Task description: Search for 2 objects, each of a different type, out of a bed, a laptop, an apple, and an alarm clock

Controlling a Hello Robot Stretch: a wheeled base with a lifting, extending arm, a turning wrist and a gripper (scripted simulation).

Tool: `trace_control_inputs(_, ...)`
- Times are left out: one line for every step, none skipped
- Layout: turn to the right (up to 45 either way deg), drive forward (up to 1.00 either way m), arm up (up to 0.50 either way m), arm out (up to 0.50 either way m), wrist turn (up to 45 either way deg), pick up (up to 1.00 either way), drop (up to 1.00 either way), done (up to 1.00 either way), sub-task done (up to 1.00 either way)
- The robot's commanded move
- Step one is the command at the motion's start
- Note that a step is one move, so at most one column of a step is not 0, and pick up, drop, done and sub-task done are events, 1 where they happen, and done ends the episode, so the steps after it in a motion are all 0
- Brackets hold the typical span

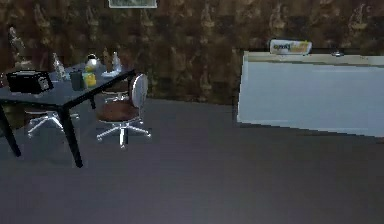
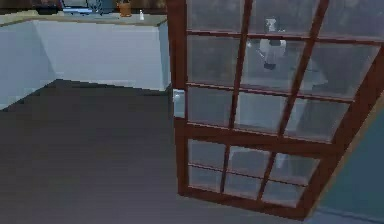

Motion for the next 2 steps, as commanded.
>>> trace_control_inputs(0.0,1.00,0.00,0.00,0.0,0.00,0.00,0.00,0.00)
trace_control_inputs(0.0,1.00,0.00,0.00,0.0,0.00,0.00,0.00,0.00)
